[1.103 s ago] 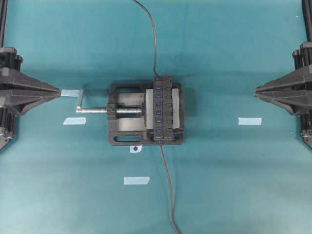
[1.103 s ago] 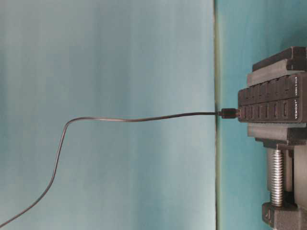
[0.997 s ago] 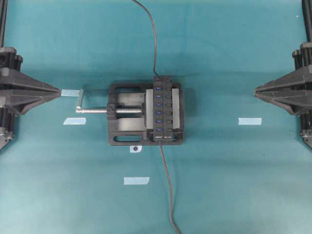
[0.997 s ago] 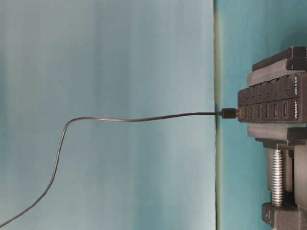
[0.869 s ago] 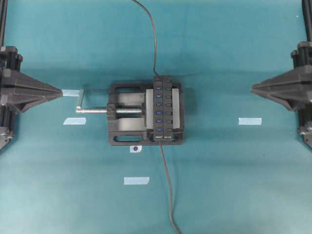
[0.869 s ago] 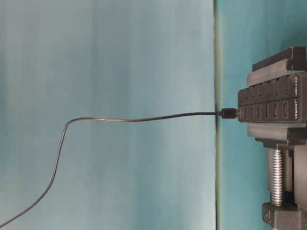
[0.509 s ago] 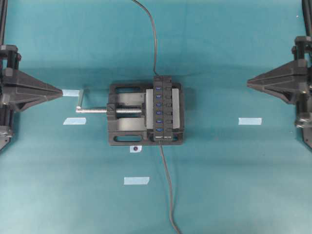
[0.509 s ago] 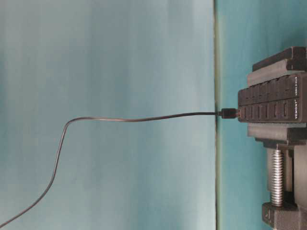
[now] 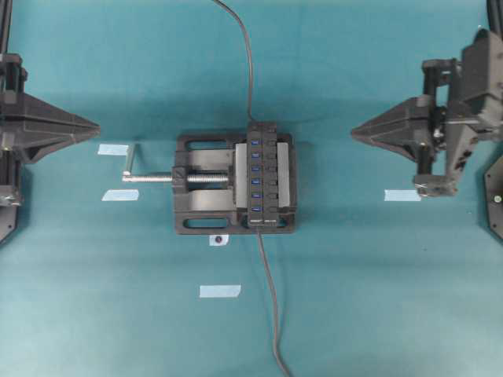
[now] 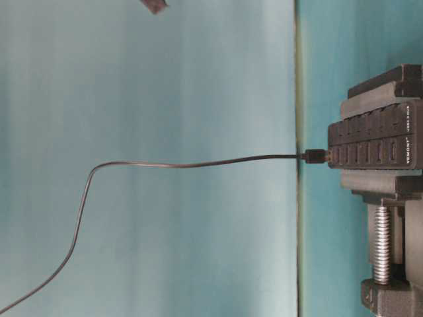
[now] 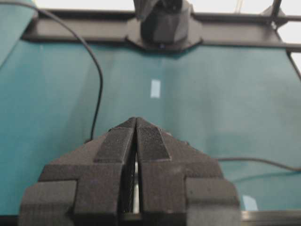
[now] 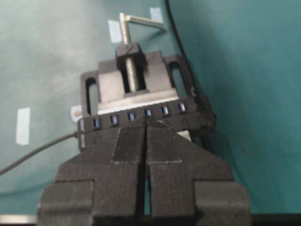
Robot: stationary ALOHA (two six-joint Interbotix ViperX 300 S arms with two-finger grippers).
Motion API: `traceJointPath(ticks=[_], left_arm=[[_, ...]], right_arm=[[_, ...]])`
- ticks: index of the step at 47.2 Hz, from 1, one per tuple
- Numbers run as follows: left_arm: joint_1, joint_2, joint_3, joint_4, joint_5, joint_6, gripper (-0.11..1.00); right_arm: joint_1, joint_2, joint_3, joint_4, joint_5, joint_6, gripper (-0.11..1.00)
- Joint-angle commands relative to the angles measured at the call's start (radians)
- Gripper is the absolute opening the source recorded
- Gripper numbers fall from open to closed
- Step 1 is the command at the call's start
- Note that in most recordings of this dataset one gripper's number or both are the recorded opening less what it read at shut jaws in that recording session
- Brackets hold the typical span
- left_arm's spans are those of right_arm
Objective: Insert the USB into the front port of the fixed hub.
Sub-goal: 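Move the right gripper from rest toward the clamped black USB hub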
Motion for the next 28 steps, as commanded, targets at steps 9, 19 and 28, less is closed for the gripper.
traceJointPath(ticks=[9,19,28], left_arm=[[0.003,0.034,-0.046,0.003,0.029,0.003,0.00],[0.003,0.077,-0.055,0.003,0.038,0.003,0.00],[0.003,0.097,-0.049,0.003,0.066,0.003,0.00]], right_arm=[[-0.017,0.009,-0.032,-0.002,0.000,0.008,-0.05],[-0.017,0.054,-0.067,-0.002,0.101,0.008,-0.05],[-0.025,0.106,-0.098,-0.002,0.133,0.008,-0.05]])
